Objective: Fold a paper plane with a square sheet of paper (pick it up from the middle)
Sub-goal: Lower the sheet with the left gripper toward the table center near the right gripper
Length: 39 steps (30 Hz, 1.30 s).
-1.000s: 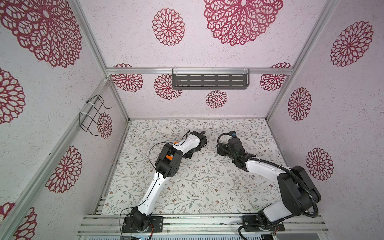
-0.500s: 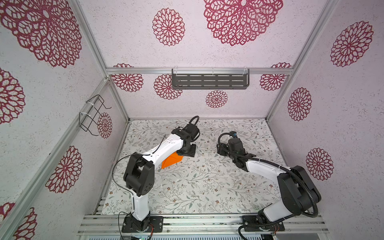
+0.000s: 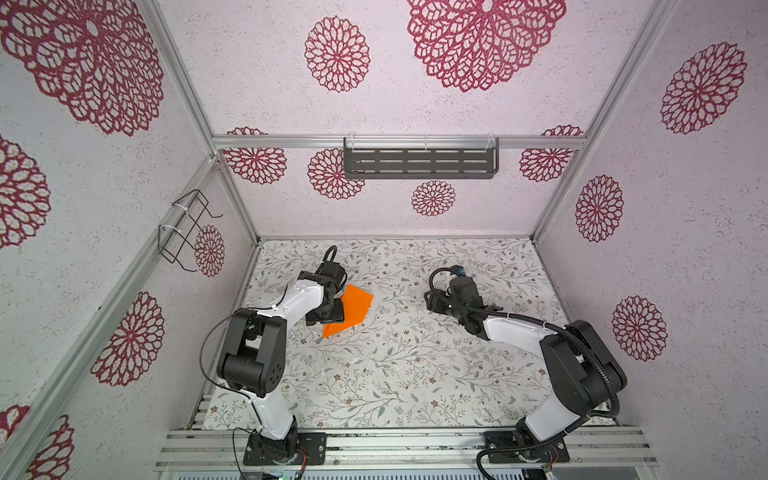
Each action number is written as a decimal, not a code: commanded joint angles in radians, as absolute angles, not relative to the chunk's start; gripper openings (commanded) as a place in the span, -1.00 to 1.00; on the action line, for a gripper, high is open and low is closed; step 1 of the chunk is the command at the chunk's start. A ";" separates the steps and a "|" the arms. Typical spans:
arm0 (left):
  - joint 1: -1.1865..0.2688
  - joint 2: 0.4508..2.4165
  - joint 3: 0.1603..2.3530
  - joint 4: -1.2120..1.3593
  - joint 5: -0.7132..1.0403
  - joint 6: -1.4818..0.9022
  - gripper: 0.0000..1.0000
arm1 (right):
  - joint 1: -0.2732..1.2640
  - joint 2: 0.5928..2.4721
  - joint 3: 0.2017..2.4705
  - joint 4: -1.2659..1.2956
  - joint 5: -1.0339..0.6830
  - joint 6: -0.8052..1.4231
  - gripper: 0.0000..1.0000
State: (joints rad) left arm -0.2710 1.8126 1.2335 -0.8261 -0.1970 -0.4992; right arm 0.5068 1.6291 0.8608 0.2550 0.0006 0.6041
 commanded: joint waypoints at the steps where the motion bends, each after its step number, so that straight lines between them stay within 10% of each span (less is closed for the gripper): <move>1: -0.244 1.872 1.279 -0.763 -0.227 -0.496 0.33 | 0.514 1.639 0.906 0.274 -0.019 0.623 0.29; 20: -0.222 1.976 1.293 -0.739 -0.161 -0.456 -0.21 | 0.525 1.680 0.942 0.263 -0.049 0.623 0.27; 39: -0.419 1.770 1.284 -0.700 0.003 -0.538 0.12 | 0.549 1.687 0.944 0.275 -0.139 0.623 0.27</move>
